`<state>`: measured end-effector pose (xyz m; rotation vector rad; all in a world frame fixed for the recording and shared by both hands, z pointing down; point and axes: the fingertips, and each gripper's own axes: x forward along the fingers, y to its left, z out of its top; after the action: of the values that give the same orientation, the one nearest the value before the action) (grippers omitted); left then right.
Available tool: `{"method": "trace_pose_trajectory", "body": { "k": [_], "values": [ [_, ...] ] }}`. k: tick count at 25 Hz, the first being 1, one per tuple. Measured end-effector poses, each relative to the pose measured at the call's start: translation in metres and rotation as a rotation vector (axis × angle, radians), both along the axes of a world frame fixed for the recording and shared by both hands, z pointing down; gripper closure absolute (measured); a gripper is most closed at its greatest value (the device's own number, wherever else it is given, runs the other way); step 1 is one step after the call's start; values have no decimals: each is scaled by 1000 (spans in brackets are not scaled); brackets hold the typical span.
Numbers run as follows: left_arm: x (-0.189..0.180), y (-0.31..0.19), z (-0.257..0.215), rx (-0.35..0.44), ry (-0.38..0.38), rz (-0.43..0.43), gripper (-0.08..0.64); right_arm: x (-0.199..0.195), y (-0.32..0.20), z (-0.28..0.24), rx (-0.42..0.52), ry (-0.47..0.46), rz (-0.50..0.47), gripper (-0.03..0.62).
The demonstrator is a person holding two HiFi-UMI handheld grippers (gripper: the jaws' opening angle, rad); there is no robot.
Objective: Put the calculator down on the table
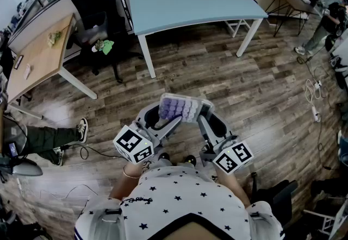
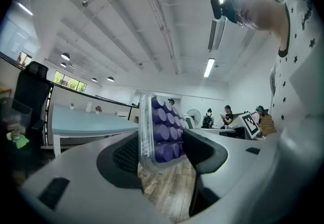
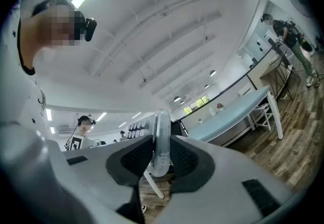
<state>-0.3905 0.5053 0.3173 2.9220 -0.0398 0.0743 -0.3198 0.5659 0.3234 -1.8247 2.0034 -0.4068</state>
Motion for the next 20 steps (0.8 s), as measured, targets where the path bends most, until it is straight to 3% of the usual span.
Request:
{"method": "trace_pose_trajectory", "body": {
  "k": [20],
  "values": [
    [42,49,4,34,-36,25,299,40,50,7,22,-26,30,503]
  ]
}}
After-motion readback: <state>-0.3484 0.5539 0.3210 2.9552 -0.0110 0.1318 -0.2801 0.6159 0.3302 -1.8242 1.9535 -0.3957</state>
